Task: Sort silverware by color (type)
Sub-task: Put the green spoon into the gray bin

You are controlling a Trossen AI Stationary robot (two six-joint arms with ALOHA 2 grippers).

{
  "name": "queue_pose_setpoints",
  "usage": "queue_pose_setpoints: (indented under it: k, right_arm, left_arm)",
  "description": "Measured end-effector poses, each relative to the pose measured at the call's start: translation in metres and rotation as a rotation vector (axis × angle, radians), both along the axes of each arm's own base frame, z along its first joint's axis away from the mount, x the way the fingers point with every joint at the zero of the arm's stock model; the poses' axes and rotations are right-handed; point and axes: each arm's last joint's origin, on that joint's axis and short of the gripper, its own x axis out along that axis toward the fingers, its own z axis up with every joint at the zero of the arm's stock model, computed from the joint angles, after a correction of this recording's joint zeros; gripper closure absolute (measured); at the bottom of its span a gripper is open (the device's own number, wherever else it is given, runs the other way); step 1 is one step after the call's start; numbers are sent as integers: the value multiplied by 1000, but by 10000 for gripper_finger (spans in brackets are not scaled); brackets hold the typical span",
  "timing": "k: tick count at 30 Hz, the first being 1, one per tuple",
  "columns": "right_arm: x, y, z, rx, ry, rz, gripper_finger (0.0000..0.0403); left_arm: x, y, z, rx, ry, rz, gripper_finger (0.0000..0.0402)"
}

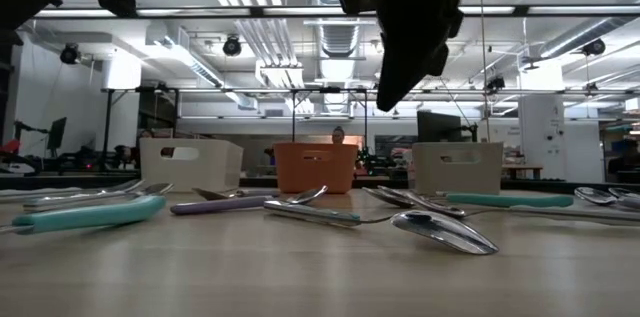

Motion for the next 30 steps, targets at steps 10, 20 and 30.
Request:
queue_pose_setpoints:
  k: [10,20,30]
  right_arm:
    - [17,-30,6,-36,-139,-71,374]
    - [25,-35,11,5,-220,-130,374]
    - [31,-34,15,23,-294,-132,374]
  left_arm:
    - [-7,13,4,33,17,612,402]
    - [-11,12,18,28,-41,603,402]
    - [-8,11,19,56,-14,573,402]
